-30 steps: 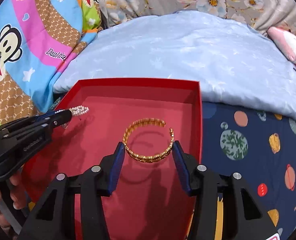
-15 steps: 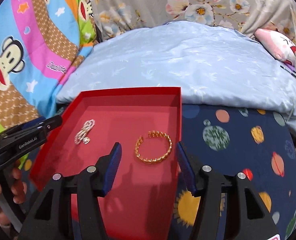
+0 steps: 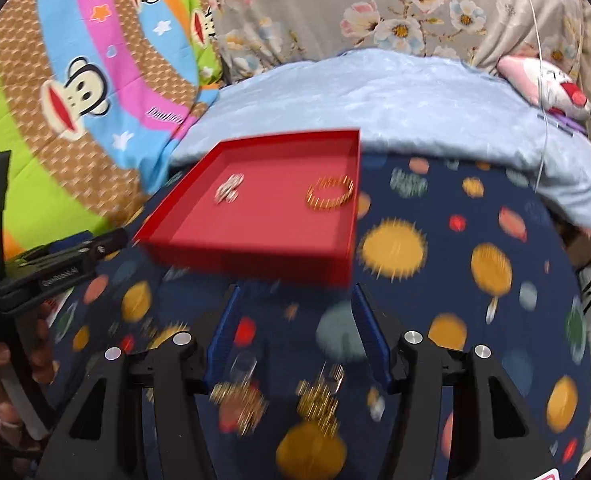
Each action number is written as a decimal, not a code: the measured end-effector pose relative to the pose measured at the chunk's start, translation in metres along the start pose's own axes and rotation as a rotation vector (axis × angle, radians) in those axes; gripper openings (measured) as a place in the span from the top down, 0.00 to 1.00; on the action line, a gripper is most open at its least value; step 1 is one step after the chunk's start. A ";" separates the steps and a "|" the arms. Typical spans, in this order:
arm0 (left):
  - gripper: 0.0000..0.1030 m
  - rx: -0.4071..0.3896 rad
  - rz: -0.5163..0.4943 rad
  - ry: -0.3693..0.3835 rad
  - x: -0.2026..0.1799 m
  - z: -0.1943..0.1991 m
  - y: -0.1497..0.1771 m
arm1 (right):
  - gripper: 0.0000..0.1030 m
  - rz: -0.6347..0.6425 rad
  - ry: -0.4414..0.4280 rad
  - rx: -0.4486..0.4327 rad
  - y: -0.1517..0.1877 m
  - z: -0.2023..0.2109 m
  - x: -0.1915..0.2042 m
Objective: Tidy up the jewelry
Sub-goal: 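Withdraw both tools from the tray back over the jewelry, then grasp the gold link piece beside the beaded bracelet with left gripper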
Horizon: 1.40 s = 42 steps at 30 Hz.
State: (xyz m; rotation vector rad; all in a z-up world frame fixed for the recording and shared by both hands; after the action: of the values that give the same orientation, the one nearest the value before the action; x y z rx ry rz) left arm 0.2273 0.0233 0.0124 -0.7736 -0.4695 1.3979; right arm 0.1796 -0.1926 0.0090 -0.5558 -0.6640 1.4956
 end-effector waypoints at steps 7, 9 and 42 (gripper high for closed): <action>0.33 0.071 0.047 0.030 -0.009 0.012 0.058 | 0.46 0.004 -0.011 0.065 0.060 0.017 0.009; 0.33 0.090 0.056 0.043 -0.018 0.014 0.071 | 0.46 0.009 0.000 0.078 0.071 0.018 0.008; 0.93 0.138 0.076 0.147 -0.060 0.004 0.097 | 0.45 -0.057 -0.017 0.129 0.092 0.006 -0.007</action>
State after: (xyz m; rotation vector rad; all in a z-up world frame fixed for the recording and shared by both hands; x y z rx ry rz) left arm 0.1489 -0.0353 -0.0466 -0.7820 -0.2288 1.4166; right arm 0.1102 -0.1984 -0.0518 -0.4229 -0.5874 1.4793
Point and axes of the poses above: each gripper's, at about its wrist camera, not at the fingertips, and z roughly against the way its jaws point, x to its left, y to its underside, the point moved 8 cm from there along -z, roughly the way its jaws point, and after that the axes turned 9 degrees about y, right-handed, at the moved point
